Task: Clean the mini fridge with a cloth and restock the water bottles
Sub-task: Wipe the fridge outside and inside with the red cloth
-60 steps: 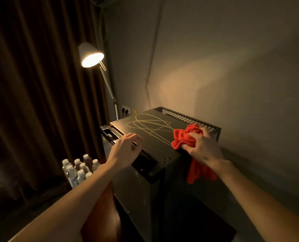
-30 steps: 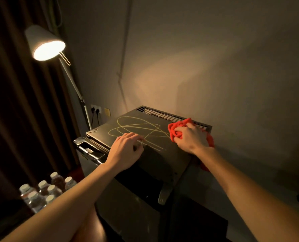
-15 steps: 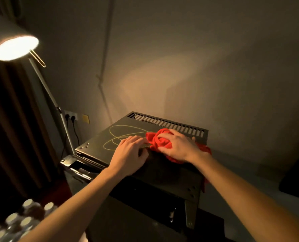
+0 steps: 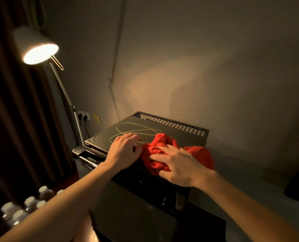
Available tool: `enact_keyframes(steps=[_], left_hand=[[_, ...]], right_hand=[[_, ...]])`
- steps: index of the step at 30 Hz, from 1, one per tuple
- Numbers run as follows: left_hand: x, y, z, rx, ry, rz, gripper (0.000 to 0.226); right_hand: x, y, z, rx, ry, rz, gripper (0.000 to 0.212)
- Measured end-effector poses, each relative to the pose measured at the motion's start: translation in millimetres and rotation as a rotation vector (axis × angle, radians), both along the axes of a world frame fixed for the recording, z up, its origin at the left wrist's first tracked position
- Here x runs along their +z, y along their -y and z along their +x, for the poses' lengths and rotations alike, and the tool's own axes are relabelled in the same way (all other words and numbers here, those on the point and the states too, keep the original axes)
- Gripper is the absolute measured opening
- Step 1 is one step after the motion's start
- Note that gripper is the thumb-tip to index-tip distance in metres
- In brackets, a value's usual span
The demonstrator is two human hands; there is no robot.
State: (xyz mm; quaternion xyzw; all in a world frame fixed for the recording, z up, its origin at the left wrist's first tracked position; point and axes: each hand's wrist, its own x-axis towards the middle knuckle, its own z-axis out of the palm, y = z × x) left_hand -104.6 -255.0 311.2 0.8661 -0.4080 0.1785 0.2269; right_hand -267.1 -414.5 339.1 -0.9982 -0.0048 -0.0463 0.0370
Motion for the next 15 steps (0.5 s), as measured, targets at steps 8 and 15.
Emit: enact_keyframes(steps=[8,15], left_hand=[[-1.9,-55.3,13.6,0.007,0.04,0.065,0.038],[19.1,-48.2,80.6,-0.035,0.038,0.007,0.035]], right_hand=[[-10.1,52.2,77.0,-0.341,0.073,0.034,0.041],[-5.5,-34.8,132.2,-0.206,0.019,0.0,0.044]])
